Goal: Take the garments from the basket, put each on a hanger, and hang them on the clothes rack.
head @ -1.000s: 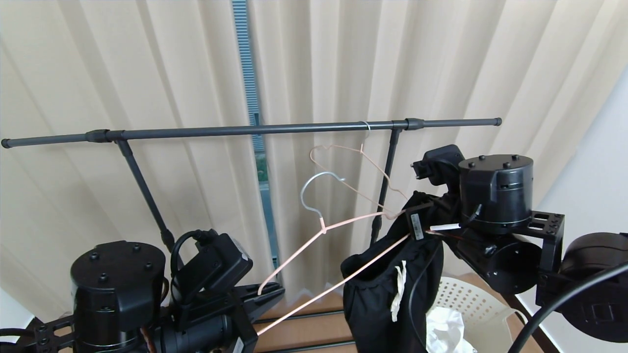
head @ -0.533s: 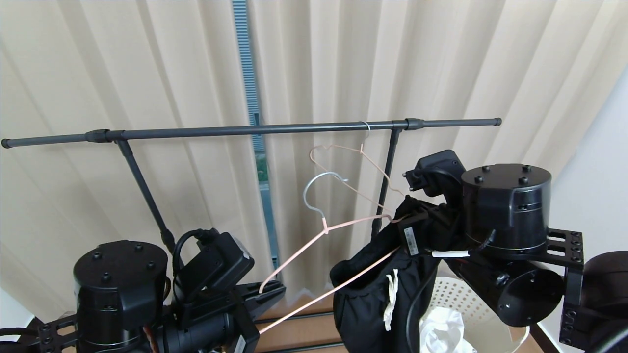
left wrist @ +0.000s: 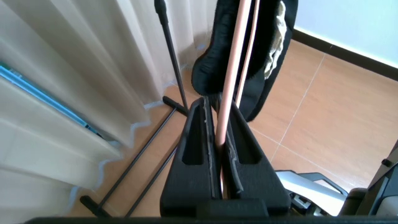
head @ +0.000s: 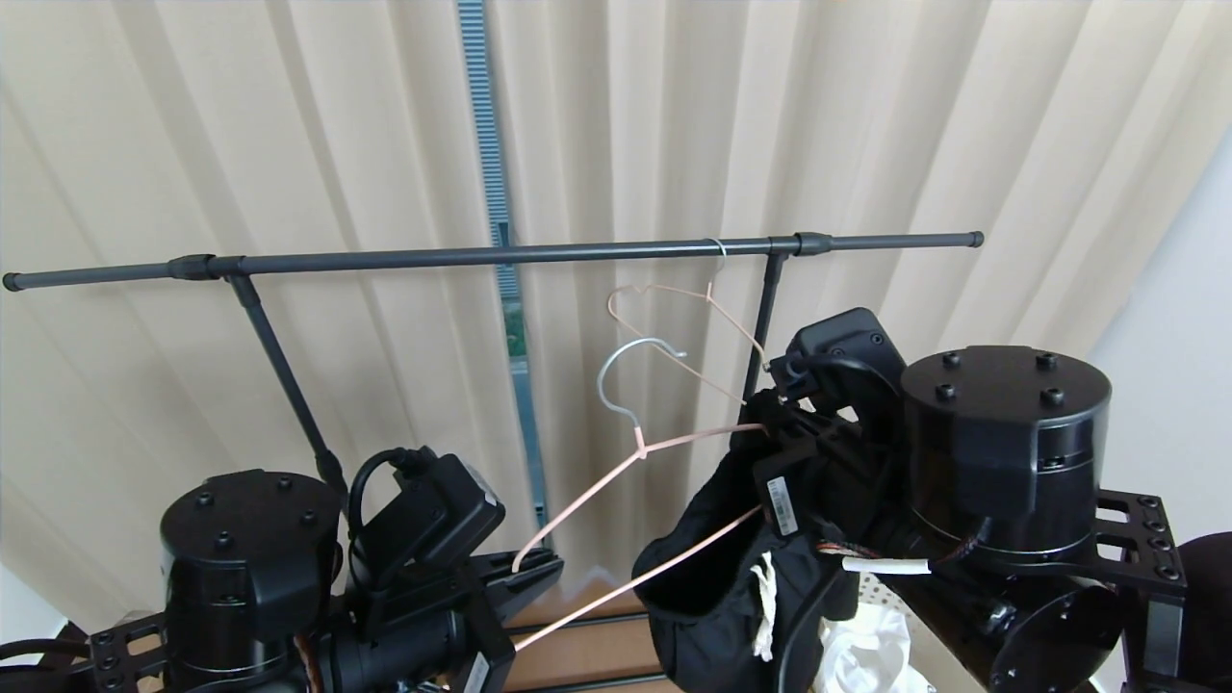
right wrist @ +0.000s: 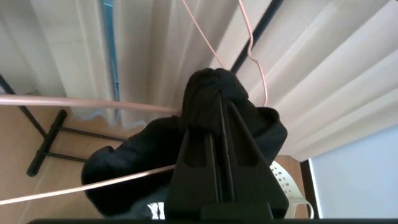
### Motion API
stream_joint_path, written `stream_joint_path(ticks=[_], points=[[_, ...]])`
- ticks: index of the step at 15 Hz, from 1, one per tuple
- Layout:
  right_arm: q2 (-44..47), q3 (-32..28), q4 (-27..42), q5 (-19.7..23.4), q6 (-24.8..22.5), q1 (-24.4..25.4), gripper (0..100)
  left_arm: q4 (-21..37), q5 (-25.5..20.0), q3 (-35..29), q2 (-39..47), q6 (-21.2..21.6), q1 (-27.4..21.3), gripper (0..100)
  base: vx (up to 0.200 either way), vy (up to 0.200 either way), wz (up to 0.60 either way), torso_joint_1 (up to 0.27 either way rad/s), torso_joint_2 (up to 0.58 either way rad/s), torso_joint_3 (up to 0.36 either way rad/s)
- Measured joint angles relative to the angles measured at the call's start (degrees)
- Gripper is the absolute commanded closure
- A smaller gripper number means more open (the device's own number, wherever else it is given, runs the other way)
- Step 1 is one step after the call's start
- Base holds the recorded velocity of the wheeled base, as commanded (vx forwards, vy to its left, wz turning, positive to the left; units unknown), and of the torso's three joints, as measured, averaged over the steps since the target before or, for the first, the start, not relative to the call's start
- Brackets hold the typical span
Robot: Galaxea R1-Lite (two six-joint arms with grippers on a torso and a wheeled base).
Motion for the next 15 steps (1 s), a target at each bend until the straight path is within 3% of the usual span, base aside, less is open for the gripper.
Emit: stream_joint_path(ticks=[9,15], points=[[-3.04,-1.76,-0.02,0.46,0.82,1.94,100,-0.33,-0.05,0.27,0.69,0.05,-0.11,100,0.0,0.0,0.0,0.0,0.0,0.0],[-4.41,-2.95,0.0,0.26,0.76,-2.06,100,-0.13,0.04,0.74,0.63,0.02,0.05,100,0.0,0.0,0.0,0.0,0.0,0.0]])
